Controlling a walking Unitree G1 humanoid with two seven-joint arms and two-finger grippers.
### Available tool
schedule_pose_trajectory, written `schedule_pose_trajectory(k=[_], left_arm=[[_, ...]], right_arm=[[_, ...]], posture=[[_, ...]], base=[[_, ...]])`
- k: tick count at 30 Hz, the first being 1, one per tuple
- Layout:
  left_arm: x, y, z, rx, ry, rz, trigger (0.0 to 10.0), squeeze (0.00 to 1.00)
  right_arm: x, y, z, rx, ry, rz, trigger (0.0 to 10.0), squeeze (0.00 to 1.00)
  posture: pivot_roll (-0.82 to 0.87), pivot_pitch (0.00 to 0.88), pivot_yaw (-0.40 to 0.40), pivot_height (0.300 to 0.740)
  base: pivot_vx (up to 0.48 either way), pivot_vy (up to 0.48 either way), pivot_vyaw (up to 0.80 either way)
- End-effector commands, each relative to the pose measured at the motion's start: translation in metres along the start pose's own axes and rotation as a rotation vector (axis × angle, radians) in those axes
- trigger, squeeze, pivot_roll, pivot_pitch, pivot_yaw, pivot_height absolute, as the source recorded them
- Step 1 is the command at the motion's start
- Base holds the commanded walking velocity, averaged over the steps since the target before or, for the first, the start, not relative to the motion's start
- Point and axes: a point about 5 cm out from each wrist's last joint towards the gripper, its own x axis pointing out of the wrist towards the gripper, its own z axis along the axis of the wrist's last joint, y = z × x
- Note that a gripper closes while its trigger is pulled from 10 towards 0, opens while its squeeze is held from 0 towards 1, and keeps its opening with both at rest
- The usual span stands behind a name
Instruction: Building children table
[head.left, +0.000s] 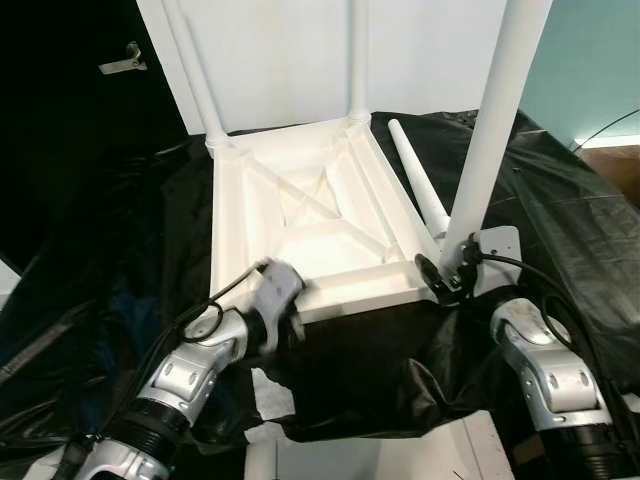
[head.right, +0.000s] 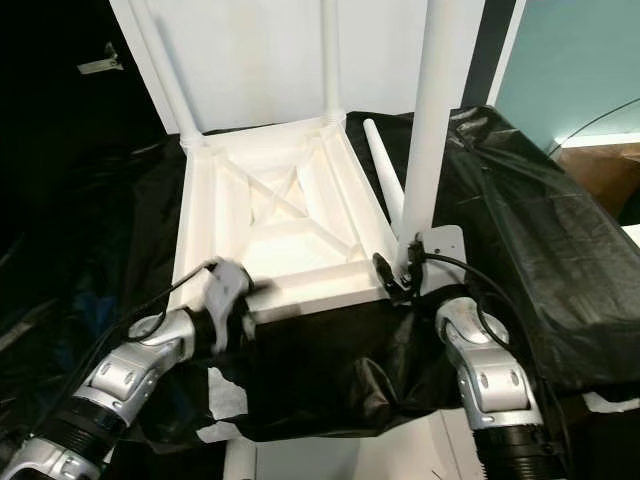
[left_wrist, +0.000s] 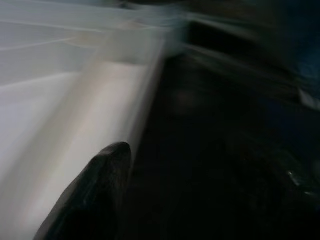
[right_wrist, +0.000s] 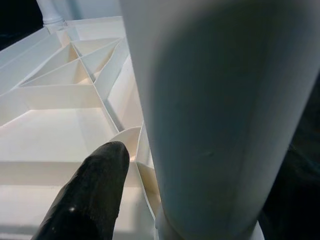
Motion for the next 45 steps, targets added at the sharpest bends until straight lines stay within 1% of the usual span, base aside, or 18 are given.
schedule_pose_trajectory(k=[1,4,11,13,17,18,19,27,28,29,30,31,33,34,36,40,42,45], left_arm=[[0.006,-0.006,-0.01,-0.007,0.062,-0.062,10.0,0.0],[0.008,-0.005,-0.014,-0.001,0.085,-0.058,10.0,0.0],[0.03,0.002,-0.038,0.065,0.313,0.007,10.0,0.0],[0.034,0.01,-0.038,0.052,0.317,0.061,7.2,0.0],[0.037,0.016,-0.037,0.026,0.311,0.107,7.1,0.0],[0.038,0.017,-0.038,0.02,0.314,0.118,8.0,0.0],[0.038,0.017,-0.039,0.016,0.327,0.118,10.0,0.0],[0.038,0.012,-0.049,0.031,0.391,0.06,10.0,0.0],[0.039,0.009,-0.051,0.03,0.396,0.039,8.8,0.0],[0.039,0.009,-0.051,0.03,0.396,0.039,8.8,0.0],[0.041,0.008,-0.051,0.027,0.39,0.029,6.5,0.0],[0.041,0.008,-0.051,0.027,0.39,0.029,6.5,0.0],[0.042,0.008,-0.049,0.024,0.375,0.028,6.8,0.0],[0.044,0.009,-0.044,0.016,0.339,0.025,10.0,0.0],[0.044,0.009,-0.044,0.016,0.339,0.025,10.0,0.0],[0.04,0.007,-0.018,0.011,0.183,-0.052,10.0,0.0],[0.027,-0.002,0.002,0.017,0.054,-0.177,10.0,0.0],[0.016,-0.011,0.011,0.013,-0.011,-0.272,10.0,0.0]], right_arm=[[0.0,0.007,-0.005,0.024,0.019,0.019,10.0,0.0],[0.0,0.007,-0.006,0.025,0.02,0.019,10.0,0.0],[0.0,0.012,-0.006,0.038,0.02,0.015,10.0,0.0],[0.0,0.012,-0.006,0.041,0.02,0.014,10.0,0.0],[0.0,0.012,-0.006,0.044,0.021,0.012,10.0,0.0],[0.0,0.012,-0.007,0.045,0.021,0.011,10.0,0.0],[0.0,0.012,-0.007,0.048,0.022,0.01,10.0,0.0],[0.0,0.013,-0.007,0.059,0.02,0.011,10.0,0.0],[0.001,0.013,-0.006,0.06,0.02,0.008,10.0,0.0],[0.001,0.013,-0.006,0.06,0.02,0.008,10.0,0.0],[0.001,0.012,-0.006,0.059,0.02,0.007,10.0,0.0],[0.001,0.012,-0.006,0.059,0.02,0.007,10.0,0.0],[0.002,0.012,-0.006,0.057,0.02,0.005,10.0,0.0],[0.002,0.011,-0.006,0.055,0.021,0.005,10.0,0.0],[0.002,0.011,-0.006,0.055,0.021,0.005,10.0,0.0],[0.001,0.011,-0.006,0.05,0.025,0.005,10.0,0.0],[0.0,0.011,-0.008,0.048,0.031,0.004,10.0,0.0],[0.0,0.012,-0.009,0.047,0.035,0.005,10.0,0.0]], posture=[[-0.13,0.0,0.075,0.74],[-0.13,0.0,0.075,0.74],[-0.14,0.0,0.078,0.74],[-0.14,0.0,0.079,0.74],[-0.14,0.0,0.08,0.74],[-0.14,0.0,0.08,0.74],[-0.14,0.0,0.081,0.74],[-0.14,0.0,0.076,0.74],[-0.13,0.0,0.074,0.74],[-0.13,0.0,0.074,0.74],[-0.13,0.0,0.072,0.74],[-0.13,0.0,0.072,0.74],[-0.13,0.0,0.068,0.74],[-0.13,0.0,0.066,0.74],[-0.13,0.0,0.066,0.74],[-0.14,0.0,0.062,0.74],[-0.13,0.0,0.062,0.74],[-0.13,0.0,0.062,0.74]], base=[[0.0,0.0,0.0],[0.0,0.0,0.0],[0.0,0.0,0.0],[0.0,0.0,0.0],[0.0,0.0,0.0],[0.0,0.0,0.0],[0.0,0.0,0.0],[0.0,0.0,0.0],[0.0,0.0,0.0],[0.0,0.0,0.0],[0.0,0.0,0.0],[0.0,0.0,0.0],[0.0,0.0,0.0],[0.0,0.0,0.0],[0.0,0.0,0.0],[0.0,0.0,0.0],[0.0,0.0,0.0],[0.0,0.0,0.0]])
